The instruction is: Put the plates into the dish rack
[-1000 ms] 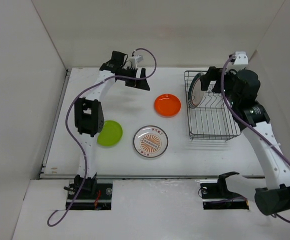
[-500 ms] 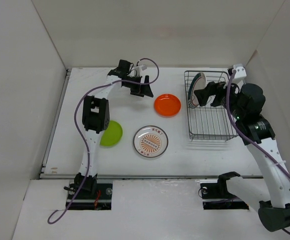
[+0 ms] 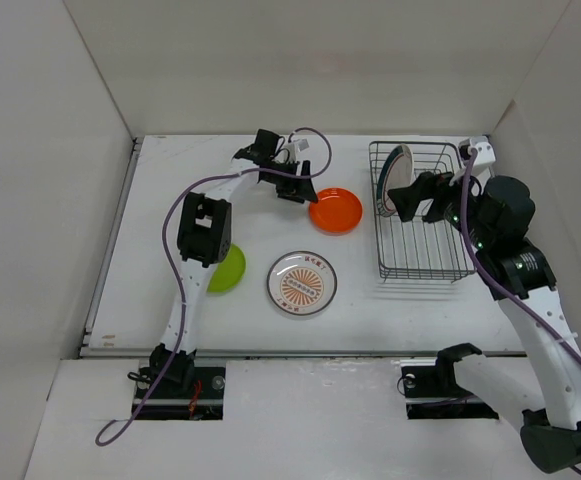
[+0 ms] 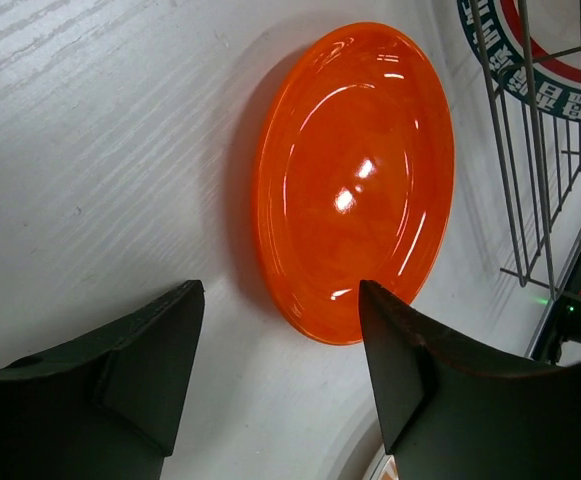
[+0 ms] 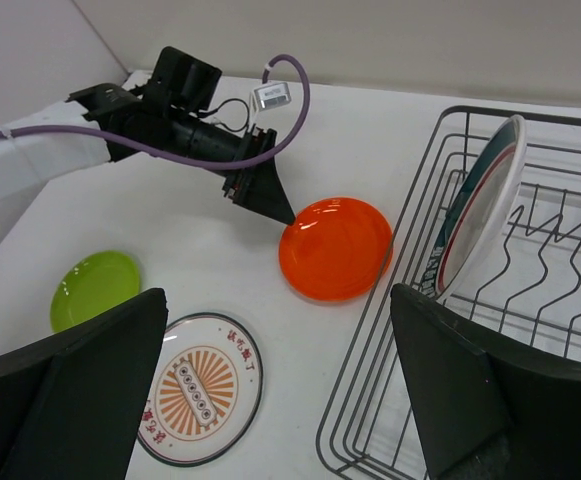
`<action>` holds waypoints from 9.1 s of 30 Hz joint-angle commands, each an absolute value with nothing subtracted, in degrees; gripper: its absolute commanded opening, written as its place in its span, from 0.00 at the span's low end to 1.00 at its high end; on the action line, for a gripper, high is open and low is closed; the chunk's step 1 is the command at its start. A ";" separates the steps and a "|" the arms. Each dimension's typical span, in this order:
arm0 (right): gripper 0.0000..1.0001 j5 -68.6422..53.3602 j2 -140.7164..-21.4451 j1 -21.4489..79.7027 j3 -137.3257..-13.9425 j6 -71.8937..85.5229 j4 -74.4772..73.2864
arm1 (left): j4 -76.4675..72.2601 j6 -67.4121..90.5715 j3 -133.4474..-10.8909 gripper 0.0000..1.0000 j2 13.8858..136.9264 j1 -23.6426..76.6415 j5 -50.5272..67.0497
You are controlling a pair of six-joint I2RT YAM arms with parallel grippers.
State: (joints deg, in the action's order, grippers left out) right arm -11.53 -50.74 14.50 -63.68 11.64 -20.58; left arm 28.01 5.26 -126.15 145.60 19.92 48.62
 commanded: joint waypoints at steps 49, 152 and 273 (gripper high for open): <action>0.96 -13.80 -47.81 16.08 -51.42 13.09 -3.89 | 20.37 8.10 -114.53 0.00 119.73 11.25 63.00; 0.00 17.41 -84.20 -4.75 -76.30 -5.09 -8.79 | 22.32 -2.81 -95.80 1.00 88.77 17.31 17.23; 0.99 -35.60 -82.86 35.33 -69.69 14.77 20.74 | 52.56 -25.93 -102.30 0.00 91.76 -8.36 59.15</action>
State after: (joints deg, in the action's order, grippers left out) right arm -33.26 -79.64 33.74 -64.75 14.24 12.93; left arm 56.10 -30.92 -103.57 93.97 -10.17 57.82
